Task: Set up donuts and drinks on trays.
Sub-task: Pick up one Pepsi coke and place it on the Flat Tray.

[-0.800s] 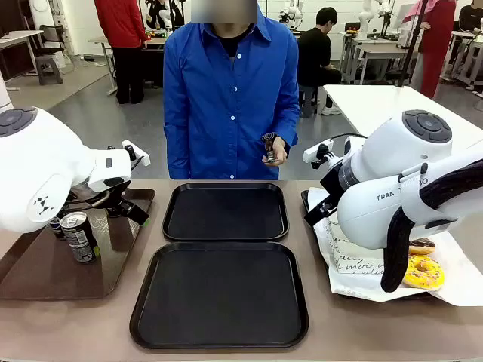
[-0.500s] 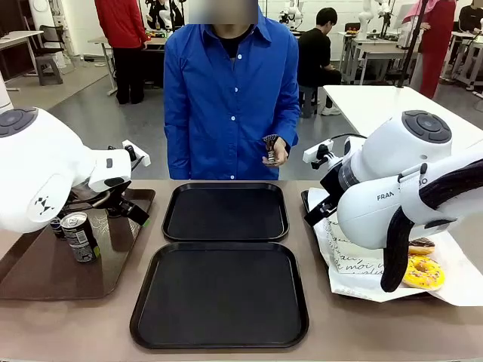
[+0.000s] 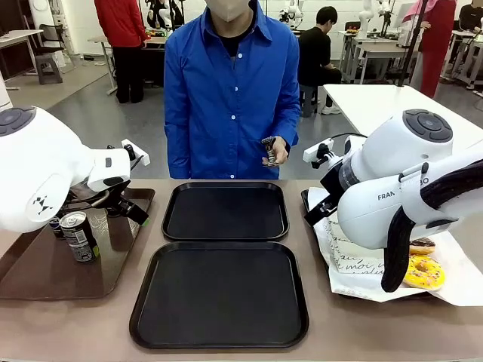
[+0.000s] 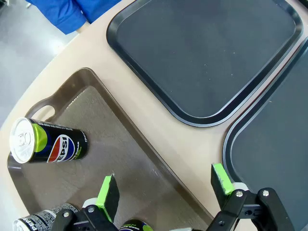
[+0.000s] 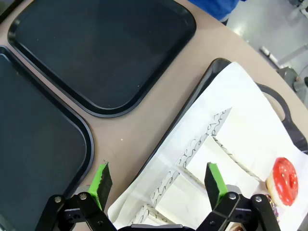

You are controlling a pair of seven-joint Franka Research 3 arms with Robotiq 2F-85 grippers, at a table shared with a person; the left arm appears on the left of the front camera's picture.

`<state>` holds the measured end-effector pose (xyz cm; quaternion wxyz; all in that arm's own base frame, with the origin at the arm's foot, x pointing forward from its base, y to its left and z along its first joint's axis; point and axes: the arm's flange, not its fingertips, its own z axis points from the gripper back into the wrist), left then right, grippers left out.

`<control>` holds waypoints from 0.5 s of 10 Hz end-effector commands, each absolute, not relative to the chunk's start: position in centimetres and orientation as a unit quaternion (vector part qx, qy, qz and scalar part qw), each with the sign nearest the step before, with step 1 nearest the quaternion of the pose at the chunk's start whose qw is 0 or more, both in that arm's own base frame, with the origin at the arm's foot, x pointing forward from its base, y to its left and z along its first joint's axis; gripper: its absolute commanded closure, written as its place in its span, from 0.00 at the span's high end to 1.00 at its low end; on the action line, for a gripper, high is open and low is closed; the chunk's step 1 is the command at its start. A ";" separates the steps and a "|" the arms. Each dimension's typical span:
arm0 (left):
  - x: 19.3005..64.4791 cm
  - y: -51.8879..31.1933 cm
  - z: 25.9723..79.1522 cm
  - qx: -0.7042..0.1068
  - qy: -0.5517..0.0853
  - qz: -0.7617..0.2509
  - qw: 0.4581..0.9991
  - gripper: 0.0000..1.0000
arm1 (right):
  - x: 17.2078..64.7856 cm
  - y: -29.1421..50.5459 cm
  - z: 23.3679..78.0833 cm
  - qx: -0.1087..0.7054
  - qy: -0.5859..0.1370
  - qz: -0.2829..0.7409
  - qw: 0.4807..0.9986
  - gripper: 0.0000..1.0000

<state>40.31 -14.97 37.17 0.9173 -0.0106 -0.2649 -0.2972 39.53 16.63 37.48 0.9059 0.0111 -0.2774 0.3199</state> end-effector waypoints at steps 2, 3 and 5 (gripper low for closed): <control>40.3 -15.0 37.2 -0.011 -0.265 -0.297 0.917 1.00 | 39.5 16.6 37.5 0.011 -0.277 0.320 0.906 1.00; 40.3 -15.0 37.2 -0.011 -0.265 -0.297 0.917 1.00 | 39.5 16.6 37.5 0.011 -0.277 0.320 0.906 1.00; 40.3 -15.0 37.2 -0.011 -0.265 -0.297 0.917 1.00 | 39.5 16.6 37.5 0.011 -0.277 0.320 0.906 1.00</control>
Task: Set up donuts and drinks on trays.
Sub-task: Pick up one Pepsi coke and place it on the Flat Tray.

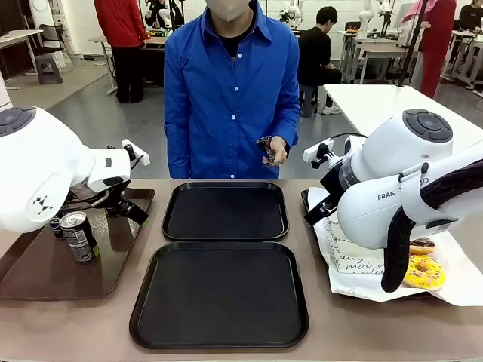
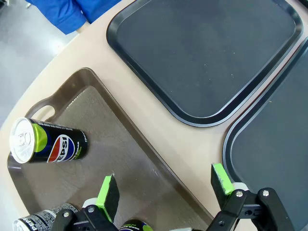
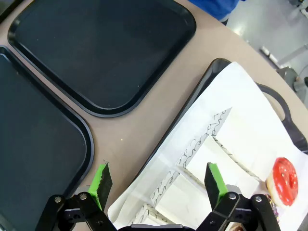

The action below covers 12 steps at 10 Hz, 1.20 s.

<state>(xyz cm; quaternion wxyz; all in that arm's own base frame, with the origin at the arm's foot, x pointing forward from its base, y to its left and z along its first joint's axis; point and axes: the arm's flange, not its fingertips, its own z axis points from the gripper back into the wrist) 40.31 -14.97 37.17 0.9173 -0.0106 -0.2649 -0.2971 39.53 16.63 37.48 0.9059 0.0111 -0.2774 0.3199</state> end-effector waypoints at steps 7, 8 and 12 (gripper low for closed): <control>29.2 -7.3 45.4 0.018 -0.248 -0.347 0.904 1.00 | 27.1 13.9 44.8 0.006 -0.255 0.366 0.895 1.00; 26.5 -5.9 45.5 0.016 -0.223 -0.352 0.909 1.00 | 23.0 12.8 45.8 -0.009 -0.237 0.373 0.897 1.00; 31.5 -7.3 51.8 0.000 -0.204 -0.354 0.913 1.00 | 27.3 15.8 52.5 -0.012 -0.223 0.374 0.900 1.00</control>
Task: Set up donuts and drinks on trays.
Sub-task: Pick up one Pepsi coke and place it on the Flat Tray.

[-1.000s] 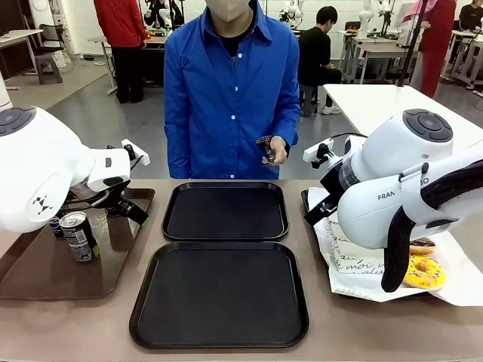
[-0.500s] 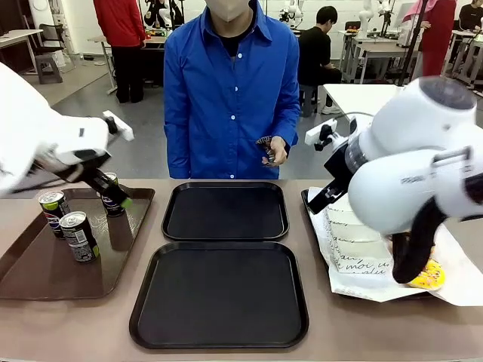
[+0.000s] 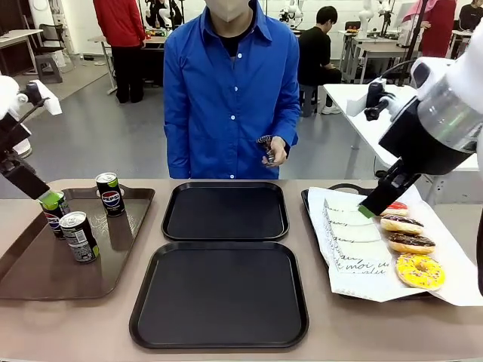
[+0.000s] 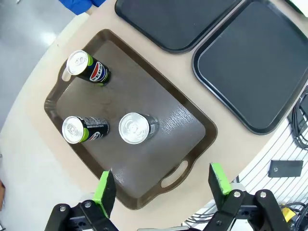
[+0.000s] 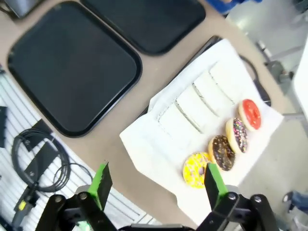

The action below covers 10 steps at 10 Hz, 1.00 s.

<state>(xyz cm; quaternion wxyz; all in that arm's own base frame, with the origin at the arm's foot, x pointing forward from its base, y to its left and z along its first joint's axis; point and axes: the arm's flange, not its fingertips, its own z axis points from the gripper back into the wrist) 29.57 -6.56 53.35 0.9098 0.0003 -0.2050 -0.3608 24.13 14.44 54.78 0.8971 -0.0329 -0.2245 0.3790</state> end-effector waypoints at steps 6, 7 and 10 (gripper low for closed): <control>34.9 3.6 52.2 -0.499 -0.177 -0.124 0.839 1.00 | 27.8 0.5 50.4 0.347 -0.254 0.037 0.902 1.00; 35.2 5.8 52.0 -0.527 -0.169 -0.089 0.828 1.00 | 27.8 -2.1 49.6 0.366 -0.242 -0.001 0.899 1.00; 36.7 12.4 49.8 -0.509 -0.161 0.007 0.845 1.00 | 26.8 -10.9 46.8 0.405 -0.215 -0.096 0.883 1.00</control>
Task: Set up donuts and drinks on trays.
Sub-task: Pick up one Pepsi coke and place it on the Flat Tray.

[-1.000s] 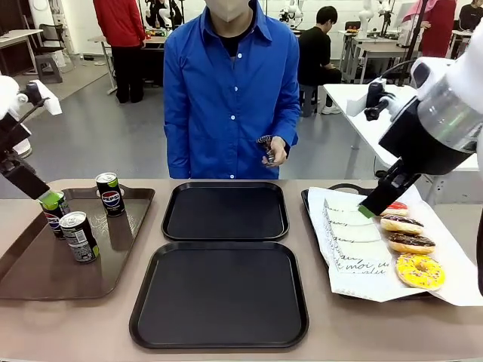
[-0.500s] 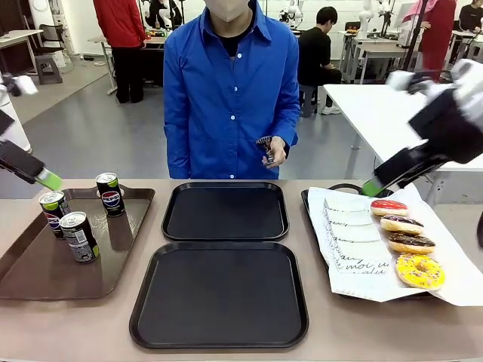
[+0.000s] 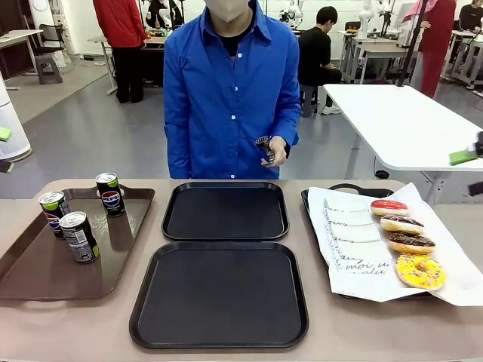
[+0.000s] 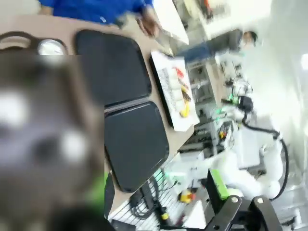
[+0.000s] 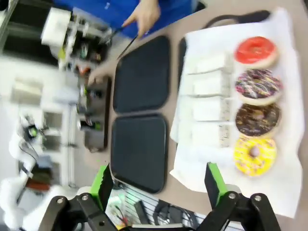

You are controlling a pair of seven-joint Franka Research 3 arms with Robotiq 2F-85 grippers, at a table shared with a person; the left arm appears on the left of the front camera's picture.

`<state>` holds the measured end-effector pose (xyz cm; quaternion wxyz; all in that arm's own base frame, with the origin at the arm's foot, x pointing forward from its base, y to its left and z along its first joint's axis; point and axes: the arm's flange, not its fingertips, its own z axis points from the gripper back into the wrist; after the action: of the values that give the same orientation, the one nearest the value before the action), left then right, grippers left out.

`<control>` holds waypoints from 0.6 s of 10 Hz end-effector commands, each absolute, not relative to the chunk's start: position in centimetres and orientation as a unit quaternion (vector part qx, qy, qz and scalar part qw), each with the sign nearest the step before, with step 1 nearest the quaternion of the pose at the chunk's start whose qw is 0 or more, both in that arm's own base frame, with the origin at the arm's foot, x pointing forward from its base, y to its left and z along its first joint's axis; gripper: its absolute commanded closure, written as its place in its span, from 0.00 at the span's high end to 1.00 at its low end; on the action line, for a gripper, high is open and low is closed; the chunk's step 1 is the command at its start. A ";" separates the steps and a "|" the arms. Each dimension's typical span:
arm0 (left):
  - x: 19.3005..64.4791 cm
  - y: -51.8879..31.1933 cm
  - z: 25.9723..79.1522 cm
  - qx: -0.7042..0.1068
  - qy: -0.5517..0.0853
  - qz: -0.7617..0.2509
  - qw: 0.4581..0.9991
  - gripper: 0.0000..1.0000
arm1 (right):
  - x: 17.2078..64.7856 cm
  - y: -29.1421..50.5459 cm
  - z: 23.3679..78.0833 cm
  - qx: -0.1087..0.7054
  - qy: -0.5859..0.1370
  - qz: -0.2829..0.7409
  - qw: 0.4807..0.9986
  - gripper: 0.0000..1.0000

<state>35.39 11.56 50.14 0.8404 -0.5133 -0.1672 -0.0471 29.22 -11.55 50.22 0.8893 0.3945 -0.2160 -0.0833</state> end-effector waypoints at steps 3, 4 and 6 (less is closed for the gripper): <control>36.0 18.3 47.2 -0.495 -0.130 0.071 0.856 1.00 | 23.6 -17.5 45.0 0.468 -0.209 -0.128 0.849 1.00; 35.7 19.5 46.8 -0.507 -0.126 0.085 0.849 1.00 | 22.7 -18.4 44.7 0.485 -0.212 -0.133 0.838 1.00; 35.5 22.2 45.4 -0.535 -0.127 0.116 0.828 1.00 | 20.3 -20.8 44.9 0.524 -0.234 -0.140 0.807 1.00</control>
<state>34.90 21.37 44.96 0.8406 -0.5157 -0.1244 0.1090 21.31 -21.13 45.64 0.8232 0.4997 -0.2240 -0.1498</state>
